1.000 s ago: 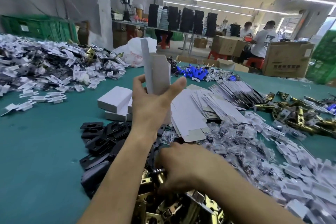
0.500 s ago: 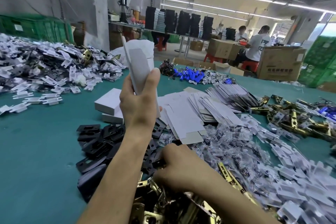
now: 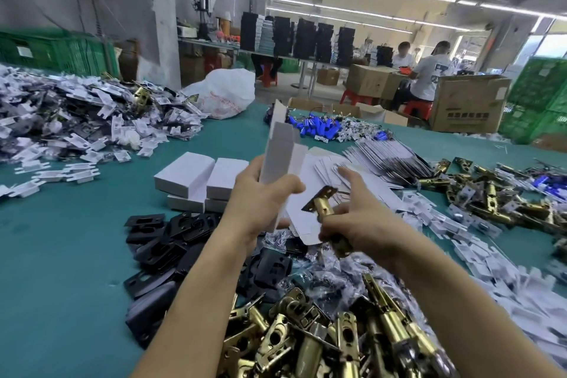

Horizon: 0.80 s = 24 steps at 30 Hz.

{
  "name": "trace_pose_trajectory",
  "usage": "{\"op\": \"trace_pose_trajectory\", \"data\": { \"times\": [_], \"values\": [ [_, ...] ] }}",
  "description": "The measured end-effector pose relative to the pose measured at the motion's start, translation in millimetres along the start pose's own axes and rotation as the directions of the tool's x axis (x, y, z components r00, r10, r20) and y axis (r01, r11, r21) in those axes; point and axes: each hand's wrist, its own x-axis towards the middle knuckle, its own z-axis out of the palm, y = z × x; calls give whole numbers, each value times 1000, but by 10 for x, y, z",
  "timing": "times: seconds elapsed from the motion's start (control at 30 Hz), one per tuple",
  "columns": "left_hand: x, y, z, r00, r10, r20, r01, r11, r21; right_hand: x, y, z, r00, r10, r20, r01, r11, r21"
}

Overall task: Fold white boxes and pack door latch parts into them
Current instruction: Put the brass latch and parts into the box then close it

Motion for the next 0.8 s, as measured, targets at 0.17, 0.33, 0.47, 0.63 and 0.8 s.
{"op": "trace_pose_trajectory", "data": {
  "times": [0.17,0.33,0.47,0.63,0.8],
  "values": [
    [-12,-30,-19,977,-140,159,141,990,7,-69,-183,-404,942,-265,-208,240,961,-138],
    [-49,-55,-43,930,-196,310,199,980,21,-126,-401,-570,777,-559,-290,574,818,-40],
    [-79,-63,-60,882,-181,435,201,980,1,-72,-452,-556,775,-599,-200,589,800,-112],
    [-111,-33,-79,845,-152,512,198,979,-37,3,-501,-497,782,-618,-82,611,786,-99],
    [-140,22,-74,821,-103,562,193,976,-103,-22,-623,-378,804,-591,57,594,801,-77]
  ]
}}
